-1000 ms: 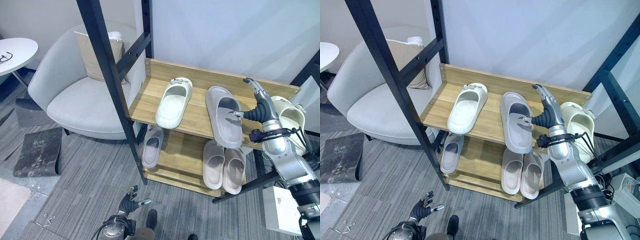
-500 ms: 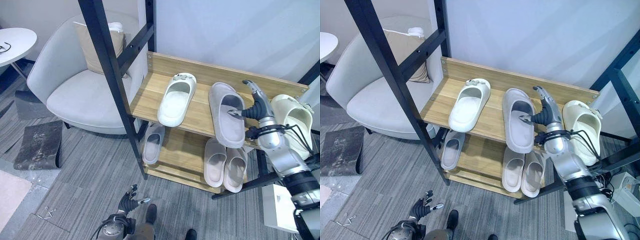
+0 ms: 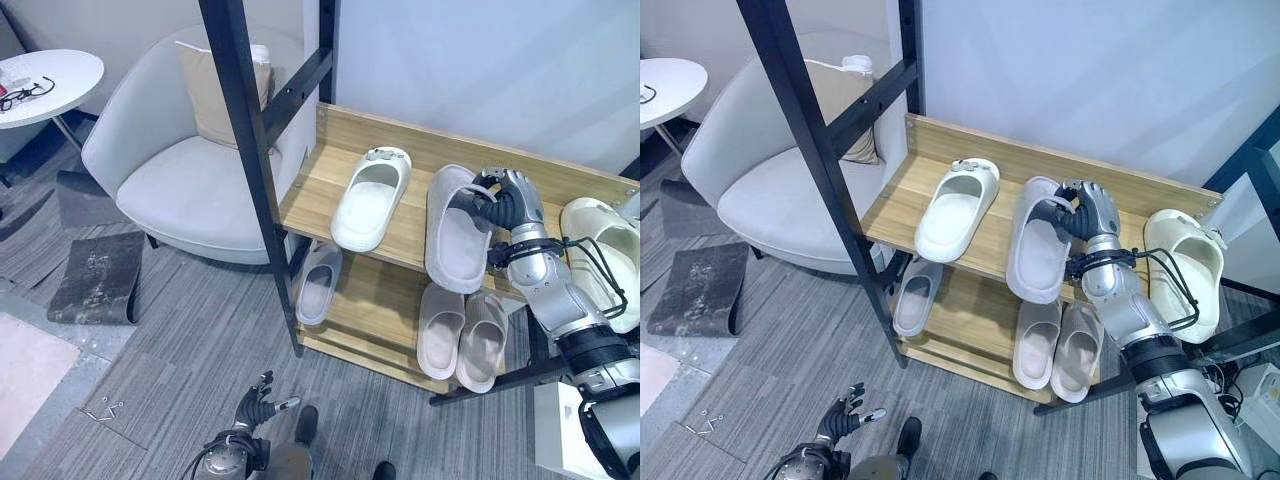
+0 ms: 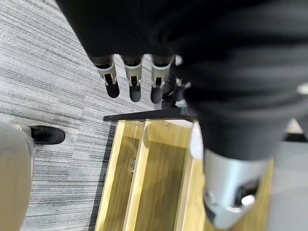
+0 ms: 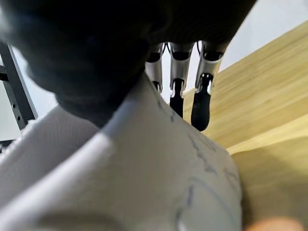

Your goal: Arrange the slippers neatly on the shoe rack.

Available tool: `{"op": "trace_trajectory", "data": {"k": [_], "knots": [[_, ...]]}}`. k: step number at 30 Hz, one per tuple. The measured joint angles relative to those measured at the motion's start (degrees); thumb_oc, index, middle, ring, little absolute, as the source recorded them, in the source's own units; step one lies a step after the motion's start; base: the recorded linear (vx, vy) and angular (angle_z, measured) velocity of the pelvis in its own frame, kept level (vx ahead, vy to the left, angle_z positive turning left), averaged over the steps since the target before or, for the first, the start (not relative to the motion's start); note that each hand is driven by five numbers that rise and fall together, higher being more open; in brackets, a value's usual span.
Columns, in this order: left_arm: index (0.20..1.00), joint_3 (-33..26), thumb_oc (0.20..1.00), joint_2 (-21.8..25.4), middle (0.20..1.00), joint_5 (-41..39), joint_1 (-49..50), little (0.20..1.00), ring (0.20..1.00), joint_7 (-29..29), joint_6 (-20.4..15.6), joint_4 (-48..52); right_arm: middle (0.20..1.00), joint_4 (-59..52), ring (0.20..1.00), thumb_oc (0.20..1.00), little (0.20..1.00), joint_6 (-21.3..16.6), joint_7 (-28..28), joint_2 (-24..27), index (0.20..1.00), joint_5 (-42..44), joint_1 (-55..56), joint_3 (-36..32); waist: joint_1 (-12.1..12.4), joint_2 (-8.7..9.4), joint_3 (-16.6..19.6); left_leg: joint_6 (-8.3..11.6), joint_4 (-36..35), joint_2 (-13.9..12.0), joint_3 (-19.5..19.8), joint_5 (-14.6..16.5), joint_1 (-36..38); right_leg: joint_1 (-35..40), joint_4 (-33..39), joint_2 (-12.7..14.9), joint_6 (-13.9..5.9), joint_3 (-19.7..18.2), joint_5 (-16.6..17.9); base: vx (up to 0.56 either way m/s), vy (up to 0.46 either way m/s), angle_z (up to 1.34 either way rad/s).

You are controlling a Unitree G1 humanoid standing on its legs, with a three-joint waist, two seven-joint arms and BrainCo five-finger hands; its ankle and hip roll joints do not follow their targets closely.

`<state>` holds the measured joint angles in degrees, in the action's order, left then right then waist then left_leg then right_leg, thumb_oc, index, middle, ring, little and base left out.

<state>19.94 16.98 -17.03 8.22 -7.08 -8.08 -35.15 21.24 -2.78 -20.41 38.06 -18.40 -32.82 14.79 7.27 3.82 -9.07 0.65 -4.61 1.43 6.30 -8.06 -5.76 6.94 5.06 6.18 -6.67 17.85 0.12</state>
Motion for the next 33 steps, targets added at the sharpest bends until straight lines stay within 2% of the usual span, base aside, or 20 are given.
{"op": "trace_trajectory", "data": {"k": [2, 5, 6, 9, 10, 11, 14, 17, 18, 19, 20, 21, 23, 25, 29, 32, 33], "knots": [[1.000, -0.3, 1.000, -0.1, 1.000, 0.1, -0.5, 1.000, 1.000, 0.0, 0.0, 0.1, 0.200, -5.2, 0.200, 0.200, 0.200, 0.8, -0.1, 0.0, 0.200, -0.8, 2.8, -2.7, -0.2, -0.48, -0.1, -0.41, 0.0, 0.1, 0.5, -0.3, 0.0, 0.3, 0.0, 0.0, -0.01, 0.6, -0.1, -0.01, -0.004, 0.15], [1.000, -2.5, 1.000, -0.9, 1.000, 0.2, -0.4, 1.000, 1.000, -0.5, 0.0, 0.1, 0.200, -20.3, 0.200, 0.200, 0.200, 0.4, -0.8, -0.6, 0.200, -1.4, 9.0, -9.1, -0.4, -1.42, 0.0, -0.54, 0.0, 0.4, 0.9, -0.5, 0.2, 0.7, 0.0, 0.2, 0.08, 1.1, -0.3, -0.01, -0.002, 0.10], [1.000, -3.7, 1.000, -1.0, 1.000, 0.2, 0.1, 1.000, 1.000, -1.1, 0.1, 0.1, 0.200, -27.3, 0.200, 0.200, 0.200, -0.8, -1.5, -2.5, 0.200, -1.4, 11.3, -12.4, -0.4, -1.51, 0.1, -0.54, 0.0, 0.4, 0.9, -0.6, 0.4, 0.9, 0.0, 0.1, 0.14, 1.1, -0.4, -0.03, -0.005, -0.04], [1.000, -4.4, 1.000, -1.2, 1.000, 0.2, 0.3, 1.000, 1.000, -1.8, 0.2, 0.0, 0.200, -36.3, 0.200, 0.200, 0.200, -3.1, -2.4, -6.8, 0.200, 0.9, 13.4, -16.3, -1.5, -1.56, 0.1, -0.52, 0.0, 0.4, 0.8, -0.6, 1.1, 1.5, 0.0, 0.1, 0.27, 1.0, -0.5, -0.04, 0.001, 0.00], [1.000, -4.2, 1.000, -1.4, 1.000, 0.3, 0.0, 1.000, 1.000, -1.9, 0.4, -0.1, 0.200, -38.3, 0.200, 0.200, 0.200, -5.4, -2.9, -7.4, 0.200, 2.6, 13.3, -16.3, -2.3, -1.65, 0.2, -0.49, 0.0, 0.3, 0.7, -0.6, 1.1, 1.5, -0.1, 0.1, 0.30, 1.0, -0.5, -0.05, -0.002, -0.01], [1.000, -4.3, 1.000, -1.6, 1.000, 0.2, 0.2, 1.000, 1.000, -2.0, 0.5, -0.1, 0.200, -40.0, 0.200, 0.200, 0.200, -6.1, -2.5, -7.8, 0.200, 4.7, 13.6, -16.5, -2.5, -1.67, 0.2, -0.31, 0.0, 0.3, 0.6, -0.5, 1.1, 1.5, -0.1, 0.1, 0.30, 0.9, -0.5, -0.05, -0.013, -0.03], [1.000, -4.2, 1.000, -2.0, 1.000, 0.2, 0.2, 1.000, 1.000, -2.0, 0.6, 0.1, 0.200, -45.6, 0.200, 0.200, 0.200, -12.1, -0.4, -13.3, 0.200, 18.7, 13.9, -15.8, -2.8, -1.62, 0.3, 0.31, 0.0, -0.1, -0.5, 0.0, 1.1, 1.1, -0.1, 0.1, 0.35, 0.2, -0.5, -0.06, -0.005, -0.12], [1.000, -4.3, 1.000, -2.7, 1.000, 0.2, 0.7, 1.000, 1.000, -2.5, 0.8, -0.4, 0.200, -50.1, 0.200, 0.200, 0.200, -15.8, 3.7, -19.1, 0.200, 34.6, 14.3, -8.8, -3.2, -2.01, 0.7, 0.31, 0.0, -0.2, -0.7, 0.0, 1.0, 0.8, -0.3, -0.1, 0.51, -0.7, -0.1, -0.06, -0.006, -0.14], [1.000, -4.2, 1.000, -3.1, 1.000, 0.2, 0.6, 1.000, 1.000, -2.5, 0.9, -1.2, 0.200, -51.1, 0.200, 0.200, 0.200, -16.4, 4.9, -19.8, 0.200, 37.5, 14.9, -5.9, -3.4, -2.14, 0.9, 0.31, 0.0, -0.2, -0.7, 0.0, 1.0, 0.8, -0.3, -0.1, 0.45, -0.6, -0.1, -0.07, -0.019, 0.02], [1.000, -4.2, 1.000, -3.6, 1.000, 0.1, 0.6, 1.000, 1.000, -3.2, 1.2, -1.3, 0.200, -51.5, 0.200, 0.200, 0.200, -16.9, 7.4, -20.6, 0.200, 44.3, 15.2, -0.2, -3.4, -2.11, 1.4, 0.31, 0.0, -0.2, -0.7, 0.0, 1.0, 0.8, -0.3, 0.0, 0.43, -0.5, -0.1, -0.05, -0.010, 0.04], [1.000, -4.2, 1.000, -3.7, 1.000, 0.1, 0.7, 1.000, 1.000, -3.6, 1.2, -1.3, 0.200, -51.6, 0.200, 0.200, 0.200, -16.8, 8.7, -21.5, 0.200, 47.6, 15.4, 2.9, -3.3, -2.09, 1.6, 0.32, 0.0, -0.2, -0.6, 0.0, 1.0, 0.9, -0.3, 0.0, 0.43, -0.5, -0.1, -0.06, -0.020, 0.01], [1.000, -4.1, 1.000, -4.0, 1.000, -0.1, 0.8, 1.000, 1.000, -4.2, 1.4, -1.4, 0.200, -51.4, 0.200, 0.200, 0.200, -16.5, 11.1, -23.3, 0.200, 53.5, 15.9, 8.8, -3.3, -2.01, 1.8, 0.32, 0.0, -0.2, -0.7, 0.0, 1.1, 0.9, -0.3, -0.1, 0.43, -0.5, -0.1, -0.03, -0.005, 0.03], [1.000, -3.8, 1.000, -4.6, 1.000, -0.3, 0.3, 1.000, 1.000, -4.6, 1.3, -1.7, 0.200, -50.9, 0.200, 0.200, 0.200, -13.8, 14.9, -25.5, 0.200, 59.5, 15.4, 16.5, -2.2, -2.18, 2.1, 0.39, 0.0, -0.2, -0.3, -0.1, 1.0, 1.0, -0.3, -0.1, 0.45, -0.2, -0.1, -0.04, -0.014, 0.07], [1.000, -3.8, 1.000, -4.8, 1.000, -0.4, 0.0, 1.000, 1.000, -5.3, 1.3, -1.9, 0.200, -49.2, 0.200, 0.200, 0.200, -12.7, 16.3, -26.5, 0.200, 61.6, 14.3, 20.4, -1.5, -2.06, 2.7, 0.44, 0.0, 0.0, 0.0, -0.1, 1.0, 1.2, -0.3, -0.1, 0.42, 0.3, -0.1, -0.04, -0.028, 0.13], [1.000, -3.8, 1.000, -4.6, 1.000, -0.3, 0.0, 1.000, 1.000, -6.1, 1.0, -2.7, 0.200, -42.7, 0.200, 0.200, 0.200, -9.7, 20.9, -26.9, 0.200, 60.0, 12.2, 26.5, -0.1, -1.75, 3.0, 0.76, 0.0, 0.4, 1.9, -0.3, 0.9, 2.0, -0.3, -0.1, 0.42, 2.1, -0.5, -0.05, -0.015, 0.26], [1.000, -3.9, 1.000, -4.4, 1.000, -0.3, 0.2, 1.000, 1.000, -6.5, 0.4, -3.6, 0.200, -32.1, 0.200, 0.200, 0.200, -6.5, 23.4, -26.4, 0.200, 52.6, 13.4, 31.0, 1.3, -1.83, 3.0, 1.02, 0.0, 0.5, 2.7, -0.5, 0.7, 2.2, -0.3, 0.0, 0.28, 2.9, -0.9, -0.03, -0.010, 0.14], [1.000, -4.0, 1.000, -4.3, 1.000, -0.3, 0.3, 1.000, 1.000, -6.6, 0.4, -3.7, 0.200, -28.2, 0.200, 0.200, 0.200, -4.4, 23.7, -25.5, 0.200, 48.7, 14.1, 32.4, 1.5, -1.94, 2.9, 1.06, 0.0, 0.5, 2.9, -0.6, 0.6, 2.1, -0.3, 0.0, 0.38, 3.1, -1.2, -0.09, -0.027, 0.07]]}}
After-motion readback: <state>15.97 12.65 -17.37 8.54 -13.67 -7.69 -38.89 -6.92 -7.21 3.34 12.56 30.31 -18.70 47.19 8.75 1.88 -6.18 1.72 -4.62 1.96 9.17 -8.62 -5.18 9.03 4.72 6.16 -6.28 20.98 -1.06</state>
